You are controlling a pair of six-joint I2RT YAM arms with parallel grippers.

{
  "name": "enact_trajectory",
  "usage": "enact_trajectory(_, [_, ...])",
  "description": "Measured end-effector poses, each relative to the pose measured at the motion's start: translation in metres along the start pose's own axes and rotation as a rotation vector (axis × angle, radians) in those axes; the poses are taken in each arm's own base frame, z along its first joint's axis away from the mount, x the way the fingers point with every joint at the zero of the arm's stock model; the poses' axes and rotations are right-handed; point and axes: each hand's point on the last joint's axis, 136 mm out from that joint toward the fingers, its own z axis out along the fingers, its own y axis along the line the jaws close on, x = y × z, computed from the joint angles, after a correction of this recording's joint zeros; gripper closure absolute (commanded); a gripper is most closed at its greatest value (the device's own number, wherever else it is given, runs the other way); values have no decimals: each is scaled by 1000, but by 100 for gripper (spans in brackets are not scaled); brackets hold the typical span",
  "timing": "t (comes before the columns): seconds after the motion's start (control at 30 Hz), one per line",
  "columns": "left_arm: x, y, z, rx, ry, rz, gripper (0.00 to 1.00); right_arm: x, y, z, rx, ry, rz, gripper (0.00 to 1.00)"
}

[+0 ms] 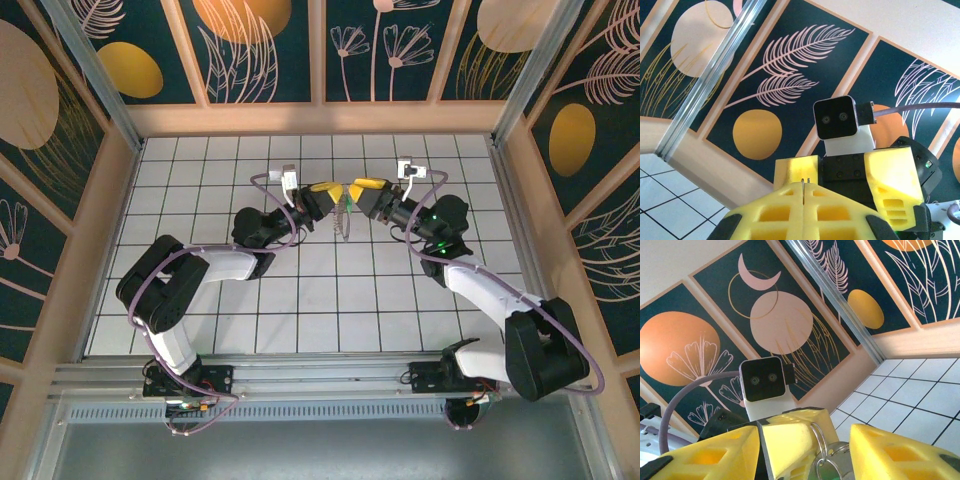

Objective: Put the keys on the keyring

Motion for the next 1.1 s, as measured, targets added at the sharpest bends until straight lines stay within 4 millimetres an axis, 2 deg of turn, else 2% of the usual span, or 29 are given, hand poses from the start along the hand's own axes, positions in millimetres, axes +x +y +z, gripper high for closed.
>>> enact_trajectory(0.23, [2,-3,1,9,2,-2,100,4,-6,3,-1,4,13,59])
enact_trajectory(0.4, [3,-4,2,11,4,-4,100,6,-5,5,-7,7,23,70])
enact_trajectory(0.63, [4,-5,2,12,4,-4,100,8,-2,5,-22,12,24,73])
enact_trajectory(0.77, [4,-6,2,14,5,-4,100,12,-3,4,-21,18,31,79])
enact_trajectory(0.9, [4,-6,2,14,5,-4,100,16,-3,2,-23,25,36,86])
enact_trajectory(1.07, [3,-5,2,12,3,-3,100,16,-4,2,-21,21,34,100])
enact_trajectory(1.1, [3,-5,2,11,2,-4,100,16,-4,2,-22,20,37,100])
